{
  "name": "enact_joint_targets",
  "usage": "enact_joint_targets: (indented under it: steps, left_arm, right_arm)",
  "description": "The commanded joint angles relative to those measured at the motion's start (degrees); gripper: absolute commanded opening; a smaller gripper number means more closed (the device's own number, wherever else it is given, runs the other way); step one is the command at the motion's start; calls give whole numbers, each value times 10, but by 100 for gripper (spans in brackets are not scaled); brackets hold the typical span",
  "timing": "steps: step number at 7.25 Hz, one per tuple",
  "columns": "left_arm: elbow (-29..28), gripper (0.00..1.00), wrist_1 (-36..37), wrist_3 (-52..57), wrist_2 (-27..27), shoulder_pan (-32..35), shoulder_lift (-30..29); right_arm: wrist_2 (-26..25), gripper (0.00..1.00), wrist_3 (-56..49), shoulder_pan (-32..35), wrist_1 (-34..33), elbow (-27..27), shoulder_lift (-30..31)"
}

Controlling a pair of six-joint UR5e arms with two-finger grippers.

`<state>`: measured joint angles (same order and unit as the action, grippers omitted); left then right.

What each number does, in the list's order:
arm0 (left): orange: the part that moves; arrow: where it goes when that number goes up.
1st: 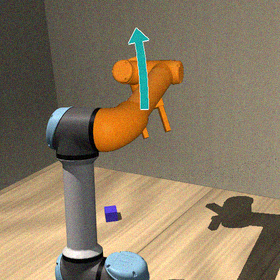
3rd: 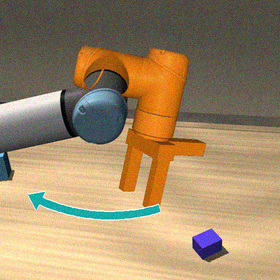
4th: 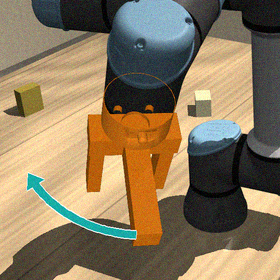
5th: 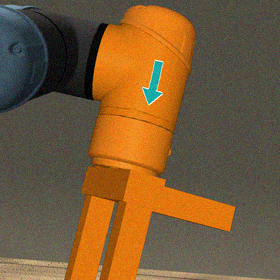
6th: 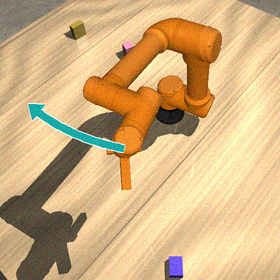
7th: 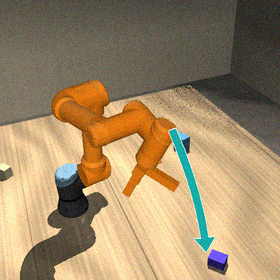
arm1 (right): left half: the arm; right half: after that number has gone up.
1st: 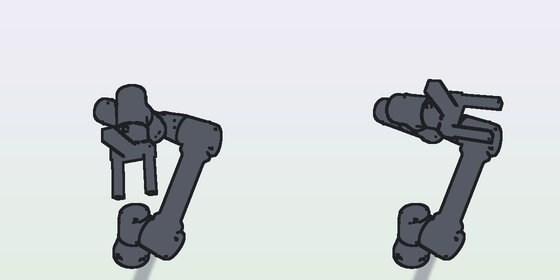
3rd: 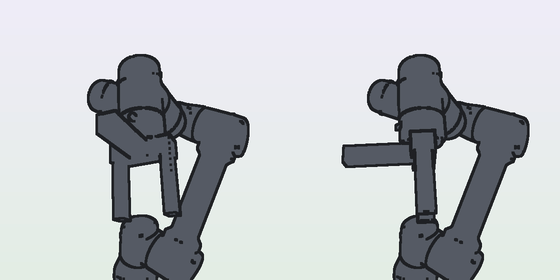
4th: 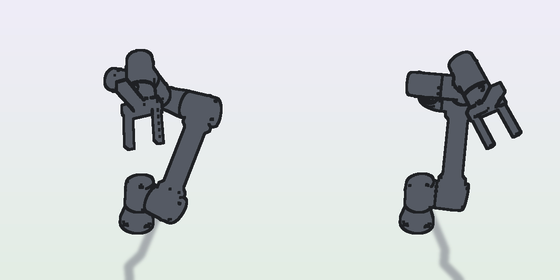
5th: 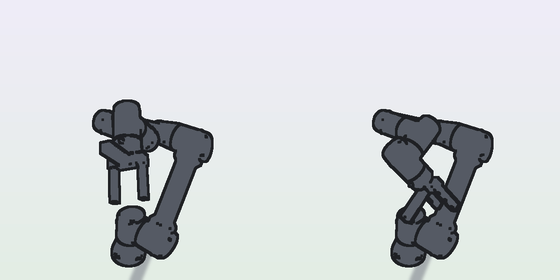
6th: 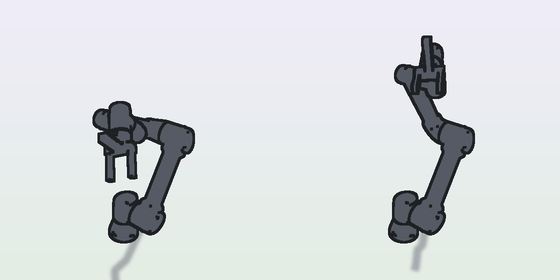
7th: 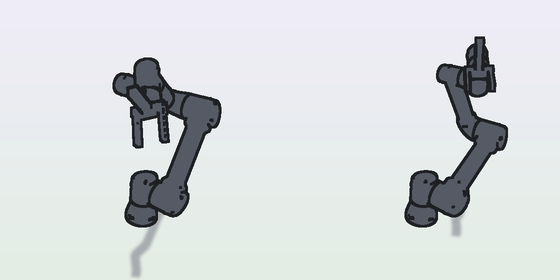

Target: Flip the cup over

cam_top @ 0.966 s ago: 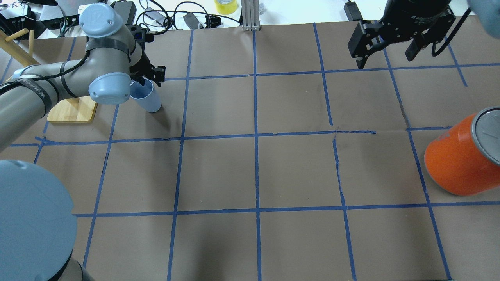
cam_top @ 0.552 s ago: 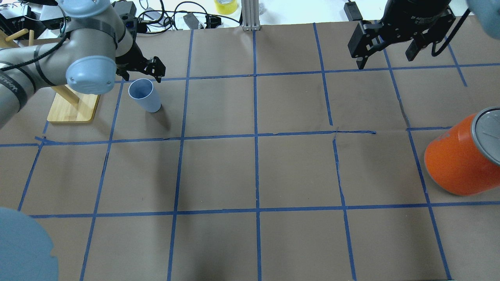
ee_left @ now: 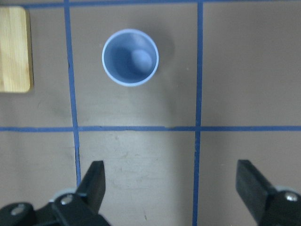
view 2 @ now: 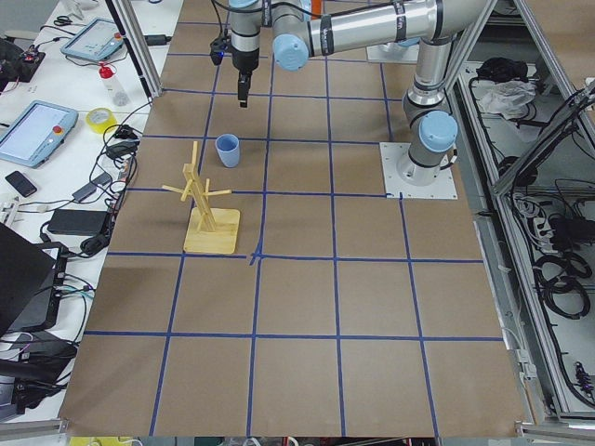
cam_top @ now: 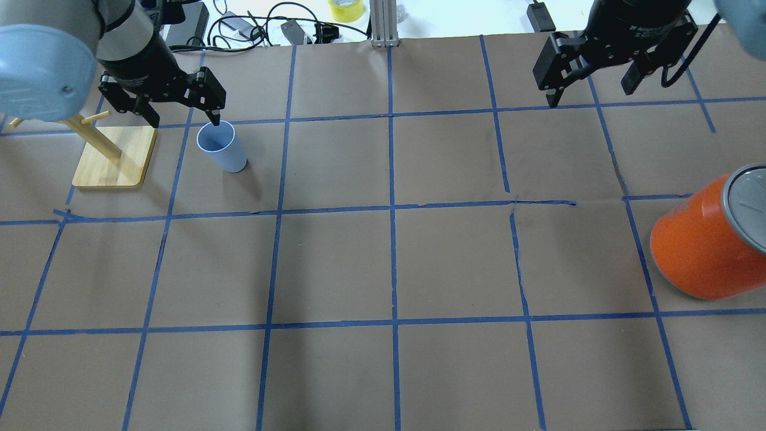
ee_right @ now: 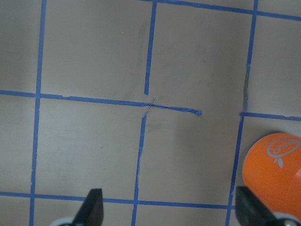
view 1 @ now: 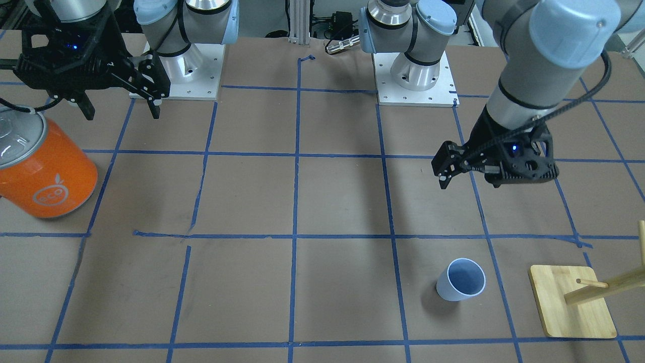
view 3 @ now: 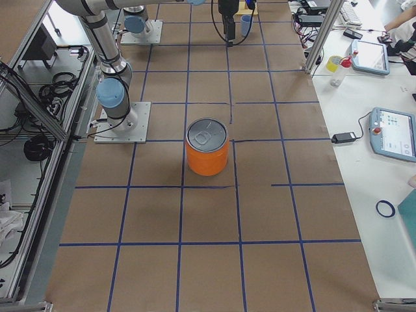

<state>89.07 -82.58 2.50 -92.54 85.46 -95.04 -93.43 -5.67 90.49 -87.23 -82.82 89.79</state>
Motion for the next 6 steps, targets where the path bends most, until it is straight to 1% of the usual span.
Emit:
enact_joint_targets:
  steps: [1,2,4,6]
  left_arm:
    - [4,100,-105,-14,10,1,64]
    - [7,100,-118,-14,63,2,84]
    - [15,100,-123,-12,37,2,100]
    - [17,100,-122,-13,36,2,102]
  right_arm:
    - [-1,100,3,0,0,0,0]
    - [-1,100,4,0,0,0,1]
    - [0,100,6,0,0,-1,-1]
    - [1,100,7,0,1,-1,0]
